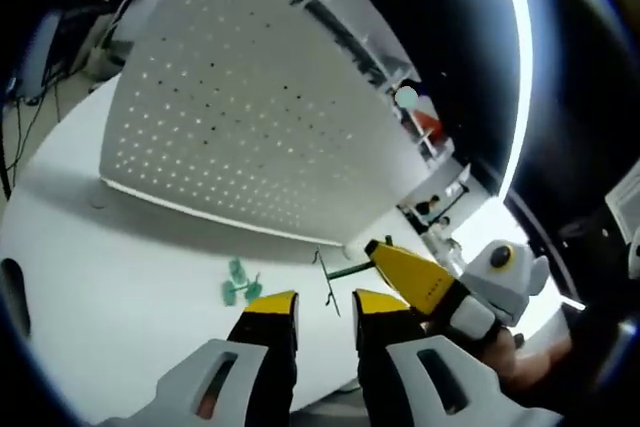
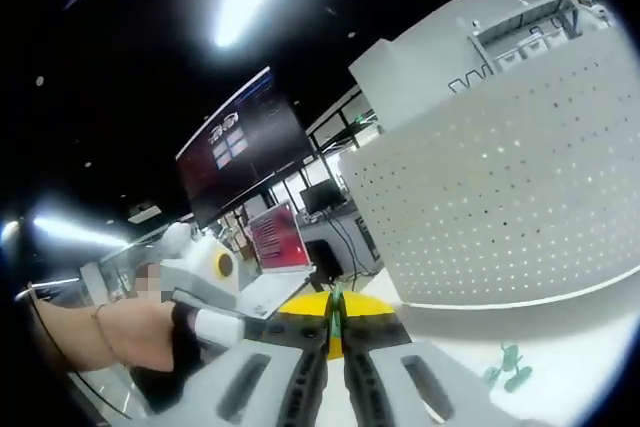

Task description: Insert the hook assembly into the mounting plate slot until the hook locks in place.

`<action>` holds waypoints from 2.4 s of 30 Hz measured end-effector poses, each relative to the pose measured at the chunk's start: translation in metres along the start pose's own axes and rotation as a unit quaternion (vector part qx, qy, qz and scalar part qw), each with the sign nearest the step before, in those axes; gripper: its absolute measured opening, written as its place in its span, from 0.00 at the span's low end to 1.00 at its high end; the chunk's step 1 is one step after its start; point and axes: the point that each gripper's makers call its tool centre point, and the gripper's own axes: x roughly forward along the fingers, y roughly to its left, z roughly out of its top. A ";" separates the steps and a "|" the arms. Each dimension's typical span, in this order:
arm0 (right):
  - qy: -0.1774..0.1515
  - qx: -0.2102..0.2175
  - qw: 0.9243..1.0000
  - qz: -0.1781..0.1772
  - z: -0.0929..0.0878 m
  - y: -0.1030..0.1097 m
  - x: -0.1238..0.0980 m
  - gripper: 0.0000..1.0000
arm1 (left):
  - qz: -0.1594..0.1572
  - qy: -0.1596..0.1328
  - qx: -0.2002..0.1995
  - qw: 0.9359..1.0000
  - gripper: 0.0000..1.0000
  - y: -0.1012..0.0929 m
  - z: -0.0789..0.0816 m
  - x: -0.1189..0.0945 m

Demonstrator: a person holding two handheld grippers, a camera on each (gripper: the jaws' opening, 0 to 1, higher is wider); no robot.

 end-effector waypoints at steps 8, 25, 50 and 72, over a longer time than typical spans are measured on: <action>-0.010 -0.015 1.000 0.004 0.004 0.008 -0.002 0.00 | -0.020 -0.009 -0.021 1.000 0.06 -0.006 0.002 -0.002; -0.013 -0.050 0.999 0.013 0.010 0.015 -0.005 0.00 | -0.019 -0.015 -0.005 1.000 0.02 -0.010 0.008 -0.004; 0.047 0.006 0.998 0.039 0.014 0.017 -0.005 0.10 | 0.079 -0.044 0.244 0.966 0.01 -0.014 0.034 -0.011; 0.024 0.064 0.997 0.046 0.022 0.019 0.001 0.07 | 0.085 -0.073 0.337 0.935 0.01 -0.030 0.046 -0.016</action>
